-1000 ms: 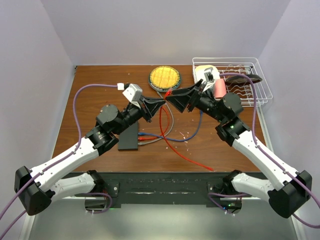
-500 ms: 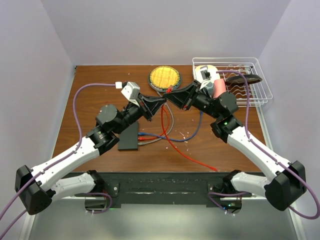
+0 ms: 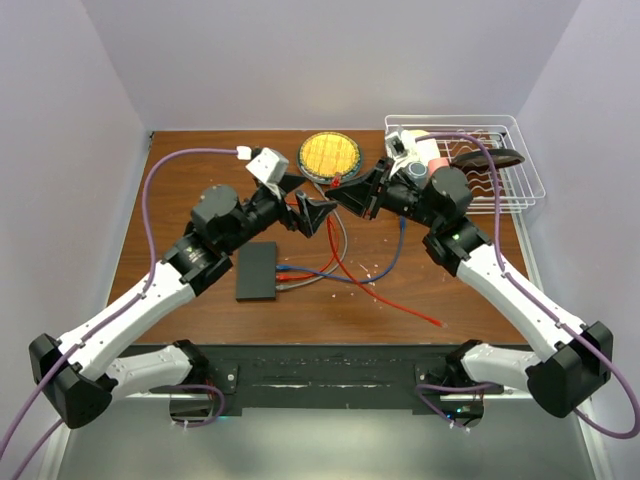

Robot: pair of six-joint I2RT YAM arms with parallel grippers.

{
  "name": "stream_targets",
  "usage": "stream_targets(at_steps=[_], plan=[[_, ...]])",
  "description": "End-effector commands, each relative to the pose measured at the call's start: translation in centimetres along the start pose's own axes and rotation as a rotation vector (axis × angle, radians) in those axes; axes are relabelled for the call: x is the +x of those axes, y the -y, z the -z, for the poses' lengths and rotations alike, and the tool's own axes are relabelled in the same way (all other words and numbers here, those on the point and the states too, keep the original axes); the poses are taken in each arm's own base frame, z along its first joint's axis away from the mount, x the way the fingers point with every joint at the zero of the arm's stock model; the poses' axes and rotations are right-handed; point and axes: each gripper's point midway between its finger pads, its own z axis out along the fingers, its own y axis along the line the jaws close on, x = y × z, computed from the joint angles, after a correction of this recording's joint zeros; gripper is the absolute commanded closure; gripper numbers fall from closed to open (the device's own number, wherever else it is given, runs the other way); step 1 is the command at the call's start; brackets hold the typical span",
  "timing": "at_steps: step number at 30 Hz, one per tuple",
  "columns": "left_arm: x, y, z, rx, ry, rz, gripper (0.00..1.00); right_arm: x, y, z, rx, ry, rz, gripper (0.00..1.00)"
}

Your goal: Insert the plug into the switch port

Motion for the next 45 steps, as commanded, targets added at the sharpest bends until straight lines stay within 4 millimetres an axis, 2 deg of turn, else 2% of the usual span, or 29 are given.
stream_targets(at_steps=[1, 2, 3, 5, 6, 7, 12, 14, 15, 16, 17, 18, 19, 20, 22, 25, 29, 40, 41, 45], plan=[[-3.2, -1.4, 1.4, -0.004, 0.024, -0.099, 0.0, 1.6, -1.5, 0.5, -0.108, -0.165, 0.112, 1.0], [-3.2, -0.9, 1.5, 0.03, 0.018, -0.115, 0.0, 2.3, -1.4, 0.2, -0.132, -0.203, 0.122, 1.0], [-3.6, -0.6, 1.7, 0.052, 0.024, -0.15, 0.0, 2.6, -3.0, 0.5, -0.231, -0.242, 0.125, 1.0], [-3.8, 0.0, 1.8, 0.099, 0.02, -0.184, 0.0, 3.9, -3.2, 0.6, -0.291, -0.311, 0.109, 1.0], [-4.4, 1.1, 2.0, 0.157, 0.027, -0.216, 0.0, 3.9, -4.2, 1.0, -0.35, -0.33, 0.11, 1.0], [-4.5, 1.4, 2.2, 0.184, 0.025, -0.231, 0.0, 4.4, -4.3, 1.3, -0.357, -0.36, 0.093, 1.0], [-5.2, 3.6, 3.2, 0.337, 0.039, -0.276, 0.0, 3.7, -5.5, 2.2, -0.39, -0.363, 0.151, 1.0], [-5.2, 3.9, 3.2, 0.38, 0.037, -0.273, 0.01, 3.7, -5.8, 2.5, -0.401, -0.372, 0.153, 1.0], [-5.0, 4.9, 3.6, 0.455, 0.027, -0.261, 0.03, 3.5, -6.2, 2.6, -0.419, -0.371, 0.154, 1.0], [-4.7, 4.5, 3.5, 0.475, 0.015, -0.249, 0.06, 3.4, -6.5, 2.8, -0.428, -0.373, 0.153, 1.0], [-4.6, 5.4, 3.9, 0.556, 0.018, -0.247, 0.09, 3.3, -6.8, 3.0, -0.444, -0.373, 0.155, 1.0], [-4.4, 5.7, 4.2, 0.602, 0.002, -0.211, 0.18, 3.4, -7.0, 3.1, -0.451, -0.373, 0.155, 1.0], [-4.3, 5.2, 4.2, 0.626, -0.003, -0.193, 0.22, 3.2, -7.1, 3.3, -0.454, -0.371, 0.158, 1.0], [-4.9, 5.8, 4.9, 0.692, 0.027, -0.212, 0.25, 3.2, -7.3, 3.4, -0.455, -0.371, 0.158, 1.0], [-4.8, 5.8, 5.5, 0.72, 0.026, -0.172, 0.3, 3.3, -7.5, 3.7, -0.464, -0.378, 0.152, 1.0], [-5.3, 6.6, 6.4, 0.759, 0.072, -0.195, 0.3, 3.4, -7.8, 4.1, -0.474, -0.385, 0.149, 1.0], [-4.8, 7.3, 6.8, 0.831, 0.045, -0.151, 0.31, 3.6, -7.9, 4.2, -0.482, -0.386, 0.149, 1.0], [-3.7, 6.8, 5.1, 0.843, 0.019, -0.075, 0.41, 3.1, -8.3, 4.0, -0.495, -0.374, 0.133, 1.0], [-3.8, 6.9, 5.0, 0.844, 0.022, -0.074, 0.44, 3.0, -8.4, 4.1, -0.496, -0.371, 0.133, 1.0], [-3.4, 7.5, 4.3, 0.859, 0.019, -0.059, 0.47, 3.0, -8.3, 4.0, -0.494, -0.369, 0.122, 1.0]])
